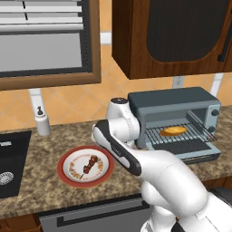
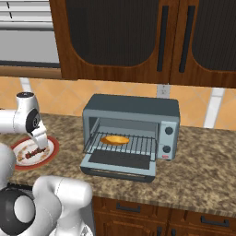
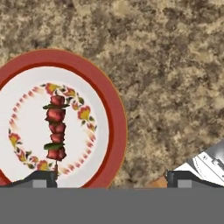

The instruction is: Pick up the kebab skewer and baguette bread, and place them inside the toaster oven. Close the toaster oven door and start by setting the timer.

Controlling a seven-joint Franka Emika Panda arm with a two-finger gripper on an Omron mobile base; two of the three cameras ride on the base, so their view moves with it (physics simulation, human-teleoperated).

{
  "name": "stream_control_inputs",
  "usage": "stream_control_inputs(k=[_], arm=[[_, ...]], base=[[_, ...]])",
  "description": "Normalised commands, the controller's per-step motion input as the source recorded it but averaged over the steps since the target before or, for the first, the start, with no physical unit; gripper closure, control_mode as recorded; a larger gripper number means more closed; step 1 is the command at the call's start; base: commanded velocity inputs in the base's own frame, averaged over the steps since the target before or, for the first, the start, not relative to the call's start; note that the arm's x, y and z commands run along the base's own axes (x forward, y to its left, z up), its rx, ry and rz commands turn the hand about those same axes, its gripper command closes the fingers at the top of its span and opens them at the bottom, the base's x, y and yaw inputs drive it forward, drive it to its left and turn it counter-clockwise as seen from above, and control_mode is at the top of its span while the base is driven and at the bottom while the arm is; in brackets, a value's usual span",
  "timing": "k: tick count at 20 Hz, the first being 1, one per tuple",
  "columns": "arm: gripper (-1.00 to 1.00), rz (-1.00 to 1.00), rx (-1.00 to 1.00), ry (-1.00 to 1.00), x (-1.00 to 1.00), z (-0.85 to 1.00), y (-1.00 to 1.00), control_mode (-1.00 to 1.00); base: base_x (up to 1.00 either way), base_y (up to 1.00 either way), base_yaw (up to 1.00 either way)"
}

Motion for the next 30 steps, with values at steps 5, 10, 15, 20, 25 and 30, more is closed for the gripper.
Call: stream_control_inputs(k=[5, 10, 15, 20, 25, 30], arm=[[-1.00, 0.00, 0.00, 0.00, 0.14, -0.39, 0.02, -1.00], [-1.00, 0.00, 0.00, 0.00, 0.24, -0.33, 0.28, -1.00], [-1.00, 0.00, -0.05, 0.00, 0.23, -0.25, 0.56, -1.00], [-1.00, 0.00, -0.01, 0.00, 0.47, -0.29, 0.34, -1.00], [-1.00, 0.00, 0.00, 0.00, 0.33, -0.26, 0.01, -1.00], [-1.00, 0.00, 0.00, 0.00, 0.10, -0.31, 0.00, -1.00]], base=[[0.00, 0.00, 0.00], [0.00, 0.00, 0.00], [0.00, 0.00, 0.00], [0.00, 0.00, 0.00], [0.00, 0.00, 0.00], [0.00, 0.00, 0.00]])
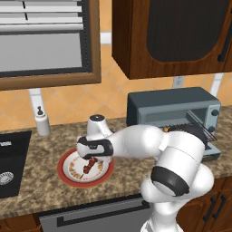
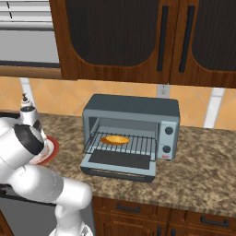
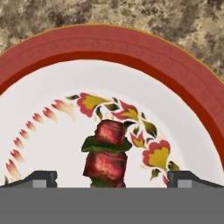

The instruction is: Pick up the kebab skewer and baguette bread, and place them inside the toaster oven. Close the toaster oven door and start by setting the timer.

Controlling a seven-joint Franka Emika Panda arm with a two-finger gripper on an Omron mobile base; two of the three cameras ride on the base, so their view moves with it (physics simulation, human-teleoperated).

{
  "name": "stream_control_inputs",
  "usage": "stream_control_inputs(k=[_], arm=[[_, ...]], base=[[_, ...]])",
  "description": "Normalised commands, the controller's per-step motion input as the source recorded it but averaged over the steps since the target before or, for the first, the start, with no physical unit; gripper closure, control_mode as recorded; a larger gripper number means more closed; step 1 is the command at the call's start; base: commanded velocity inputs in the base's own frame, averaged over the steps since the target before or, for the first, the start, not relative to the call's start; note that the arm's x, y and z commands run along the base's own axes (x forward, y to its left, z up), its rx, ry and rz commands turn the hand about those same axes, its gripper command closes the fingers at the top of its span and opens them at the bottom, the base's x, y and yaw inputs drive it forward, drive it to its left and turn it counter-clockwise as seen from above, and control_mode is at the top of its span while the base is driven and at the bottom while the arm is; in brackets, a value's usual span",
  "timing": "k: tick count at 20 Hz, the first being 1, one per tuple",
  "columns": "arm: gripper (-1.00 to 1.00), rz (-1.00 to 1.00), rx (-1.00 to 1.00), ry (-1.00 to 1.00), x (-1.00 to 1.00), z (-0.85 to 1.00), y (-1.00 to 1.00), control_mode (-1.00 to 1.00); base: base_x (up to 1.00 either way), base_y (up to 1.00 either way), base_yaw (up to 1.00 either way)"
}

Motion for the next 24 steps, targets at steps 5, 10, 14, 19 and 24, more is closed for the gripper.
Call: stream_control_inputs(k=[5, 10, 14, 19, 24], arm=[[-1.00, 0.00, 0.00, 0.00, 0.00, -0.27, 0.00, -1.00], [-1.00, 0.00, 0.00, 0.00, 0.00, -0.19, 0.00, -1.00], [-1.00, 0.00, 0.00, 0.00, 0.00, -0.19, 0.00, -1.00], [1.00, 0.00, 0.00, 0.00, 0.00, -0.08, 0.00, -1.00], [1.00, 0.00, 0.00, 0.00, 0.00, 0.00, 0.00, -1.00]], base=[[0.00, 0.00, 0.00], [0.00, 0.00, 0.00], [0.00, 0.00, 0.00], [0.00, 0.00, 0.00], [0.00, 0.00, 0.00]])
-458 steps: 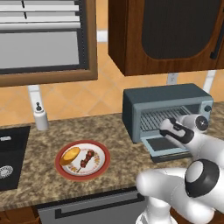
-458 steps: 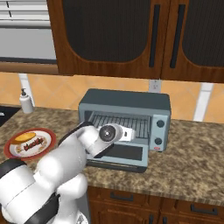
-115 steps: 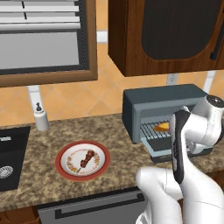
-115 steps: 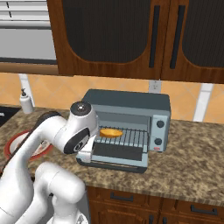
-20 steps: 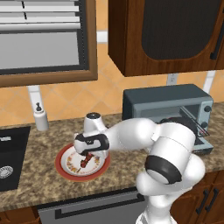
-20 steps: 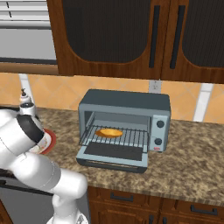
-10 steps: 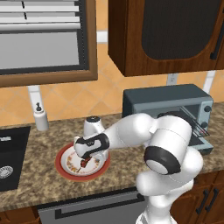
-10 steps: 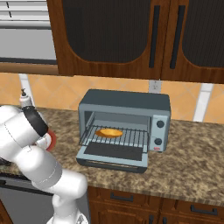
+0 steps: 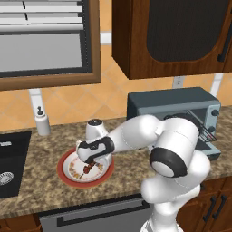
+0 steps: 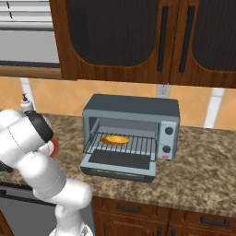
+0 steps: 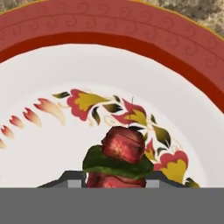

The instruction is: Pick up the kebab skewer and baguette bread, and place them inside the toaster oven. Close the toaster oven door and start by setting the timer.

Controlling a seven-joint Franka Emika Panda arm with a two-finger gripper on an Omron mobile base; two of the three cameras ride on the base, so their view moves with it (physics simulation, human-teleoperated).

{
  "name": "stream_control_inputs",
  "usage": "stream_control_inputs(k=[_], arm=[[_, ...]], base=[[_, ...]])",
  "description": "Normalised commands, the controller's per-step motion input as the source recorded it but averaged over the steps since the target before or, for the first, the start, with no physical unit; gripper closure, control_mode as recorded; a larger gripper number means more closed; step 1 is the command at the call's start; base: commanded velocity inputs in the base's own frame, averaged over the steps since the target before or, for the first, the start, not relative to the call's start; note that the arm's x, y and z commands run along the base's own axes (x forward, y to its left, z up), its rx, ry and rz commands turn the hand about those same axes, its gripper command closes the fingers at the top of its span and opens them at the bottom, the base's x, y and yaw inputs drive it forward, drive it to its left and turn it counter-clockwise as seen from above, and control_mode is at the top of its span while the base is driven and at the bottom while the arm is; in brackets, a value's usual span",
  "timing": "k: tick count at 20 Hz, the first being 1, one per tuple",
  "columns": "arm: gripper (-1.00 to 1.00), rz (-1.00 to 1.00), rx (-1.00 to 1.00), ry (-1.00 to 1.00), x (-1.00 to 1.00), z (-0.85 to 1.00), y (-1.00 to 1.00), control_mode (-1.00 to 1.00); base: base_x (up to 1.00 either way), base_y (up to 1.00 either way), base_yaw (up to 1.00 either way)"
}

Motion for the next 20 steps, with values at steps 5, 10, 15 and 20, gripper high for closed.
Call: stream_control_inputs(k=[5, 10, 15, 20], arm=[[1.00, 0.00, 0.00, 0.00, 0.01, 0.10, -0.03, -1.00], [1.00, 0.00, 0.00, -0.03, -0.11, 0.70, -0.21, -1.00], [1.00, -0.02, 0.00, -0.02, -0.29, 0.73, -0.37, -1.00], [1.00, -0.10, 0.00, -0.06, -0.66, 0.52, -0.65, -1.00]], base=[[0.00, 0.00, 0.00], [0.00, 0.00, 0.00], [0.00, 0.00, 0.00], [0.00, 0.00, 0.00]])
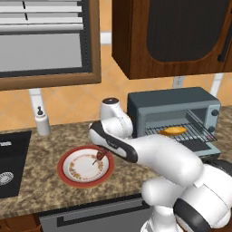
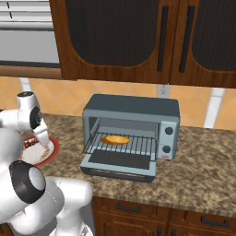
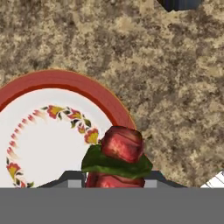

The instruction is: Pick up the kebab skewer and baguette bread, and place them inside the toaster oven. Close the toaster oven door and start by setting the timer.

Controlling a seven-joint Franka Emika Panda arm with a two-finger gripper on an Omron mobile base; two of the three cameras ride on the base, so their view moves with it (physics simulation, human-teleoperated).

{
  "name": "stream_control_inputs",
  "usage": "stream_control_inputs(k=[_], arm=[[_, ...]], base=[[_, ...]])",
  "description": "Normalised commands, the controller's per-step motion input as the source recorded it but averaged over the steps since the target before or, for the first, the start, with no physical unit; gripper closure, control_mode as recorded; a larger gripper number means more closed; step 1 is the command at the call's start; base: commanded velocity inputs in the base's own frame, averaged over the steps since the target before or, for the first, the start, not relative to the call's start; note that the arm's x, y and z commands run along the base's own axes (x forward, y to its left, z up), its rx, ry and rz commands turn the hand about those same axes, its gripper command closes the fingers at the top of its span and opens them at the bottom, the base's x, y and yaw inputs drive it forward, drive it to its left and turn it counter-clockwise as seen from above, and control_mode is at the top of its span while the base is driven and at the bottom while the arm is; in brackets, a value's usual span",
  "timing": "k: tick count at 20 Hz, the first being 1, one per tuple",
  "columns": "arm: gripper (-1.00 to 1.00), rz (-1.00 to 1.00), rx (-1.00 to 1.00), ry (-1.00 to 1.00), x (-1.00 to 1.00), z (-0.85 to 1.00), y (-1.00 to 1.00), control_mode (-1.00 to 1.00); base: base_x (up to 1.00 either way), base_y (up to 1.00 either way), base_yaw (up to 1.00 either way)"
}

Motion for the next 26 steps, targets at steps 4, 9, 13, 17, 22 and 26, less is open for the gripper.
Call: stream_control_inputs(k=[4, 9, 13, 17, 22, 26], arm=[[1.00, -0.16, 0.02, -0.08, -0.79, 0.42, -0.72, -1.00], [1.00, -0.22, 0.07, -0.05, -0.68, 0.41, -0.81, -1.00], [1.00, -0.27, 0.10, -0.06, -0.29, 0.35, -0.91, -1.00], [1.00, -0.24, 0.07, -0.05, -0.06, 0.39, -0.89, -1.00], [1.00, -0.20, 0.03, -0.02, -0.02, 0.30, -0.91, -1.00], [1.00, -0.18, 0.00, 0.00, 0.12, 0.01, -0.77, -1.00]], base=[[0.00, 0.00, 0.00], [0.00, 0.00, 0.00], [0.00, 0.00, 0.00], [0.00, 0.00, 0.00], [0.00, 0.00, 0.00], [0.00, 0.00, 0.00]])
